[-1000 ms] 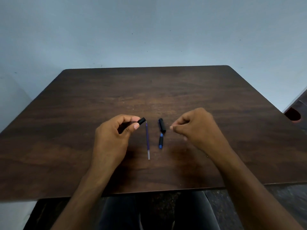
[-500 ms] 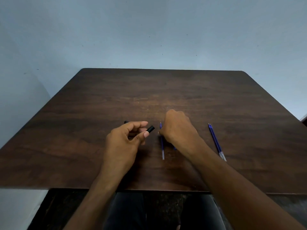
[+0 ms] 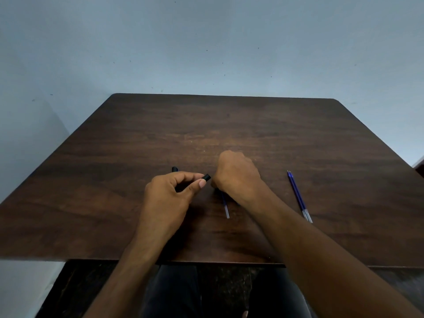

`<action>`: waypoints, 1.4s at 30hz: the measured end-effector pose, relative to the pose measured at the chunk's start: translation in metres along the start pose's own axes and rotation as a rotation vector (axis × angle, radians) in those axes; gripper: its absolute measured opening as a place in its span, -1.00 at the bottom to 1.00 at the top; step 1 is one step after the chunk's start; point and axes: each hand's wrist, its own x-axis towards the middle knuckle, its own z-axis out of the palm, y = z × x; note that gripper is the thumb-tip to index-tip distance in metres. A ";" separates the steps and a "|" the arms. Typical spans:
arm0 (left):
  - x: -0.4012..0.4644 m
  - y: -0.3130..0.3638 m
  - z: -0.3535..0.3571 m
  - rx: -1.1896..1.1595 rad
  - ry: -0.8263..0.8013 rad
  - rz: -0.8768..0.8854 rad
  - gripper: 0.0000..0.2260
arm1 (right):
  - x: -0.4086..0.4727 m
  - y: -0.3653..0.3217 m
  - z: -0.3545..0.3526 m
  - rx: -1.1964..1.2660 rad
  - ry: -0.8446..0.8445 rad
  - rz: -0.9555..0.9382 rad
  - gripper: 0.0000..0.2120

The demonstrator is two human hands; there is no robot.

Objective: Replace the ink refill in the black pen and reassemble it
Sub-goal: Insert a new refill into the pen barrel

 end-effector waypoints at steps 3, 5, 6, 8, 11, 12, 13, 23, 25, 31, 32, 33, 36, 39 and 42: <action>0.001 0.000 0.000 -0.020 0.004 -0.004 -0.89 | -0.002 -0.002 0.002 -0.015 0.012 0.002 -0.66; 0.000 0.000 0.001 -0.022 -0.002 -0.007 -0.90 | -0.003 -0.002 0.004 -0.005 0.012 0.014 -0.68; 0.000 0.000 0.000 -0.019 -0.005 -0.006 -0.90 | -0.004 -0.001 0.004 0.009 0.011 0.021 -0.67; 0.000 -0.001 0.000 -0.021 -0.010 -0.009 -0.91 | -0.003 0.002 0.003 0.075 0.041 0.013 -0.63; -0.001 -0.001 -0.003 -0.011 -0.028 -0.007 -0.90 | -0.007 0.016 -0.007 0.328 0.111 0.018 -0.68; -0.002 0.000 -0.004 -0.006 -0.035 -0.003 -0.89 | -0.010 0.023 -0.010 0.474 0.115 0.000 -0.71; -0.003 0.001 -0.004 -0.001 -0.042 0.002 -0.89 | -0.015 0.030 -0.014 0.642 0.105 -0.031 -0.74; -0.008 0.013 0.002 -0.024 -0.086 0.035 -0.89 | -0.046 0.058 -0.035 1.362 0.383 -0.281 -0.77; -0.009 0.014 0.004 -0.043 -0.097 0.041 -0.89 | -0.046 0.056 -0.032 1.352 0.392 -0.273 -0.78; -0.011 0.018 0.006 -0.054 -0.120 0.051 -0.83 | -0.041 0.057 -0.022 1.336 0.398 -0.252 -0.79; -0.011 0.018 0.006 -0.048 -0.117 0.054 -0.84 | -0.041 0.058 -0.021 1.344 0.395 -0.250 -0.80; -0.011 0.018 0.005 -0.041 -0.114 0.057 -0.84 | -0.041 0.057 -0.020 1.354 0.392 -0.249 -0.81; -0.011 0.017 0.005 -0.027 -0.107 0.056 -0.86 | -0.044 0.058 -0.017 1.375 0.392 -0.249 -0.84; -0.010 0.015 0.005 -0.022 -0.104 0.040 -0.86 | -0.047 0.061 -0.011 1.402 0.400 -0.265 -0.84; -0.009 0.015 0.005 -0.014 -0.107 0.037 -0.85 | -0.049 0.060 -0.004 1.409 0.374 -0.265 -0.83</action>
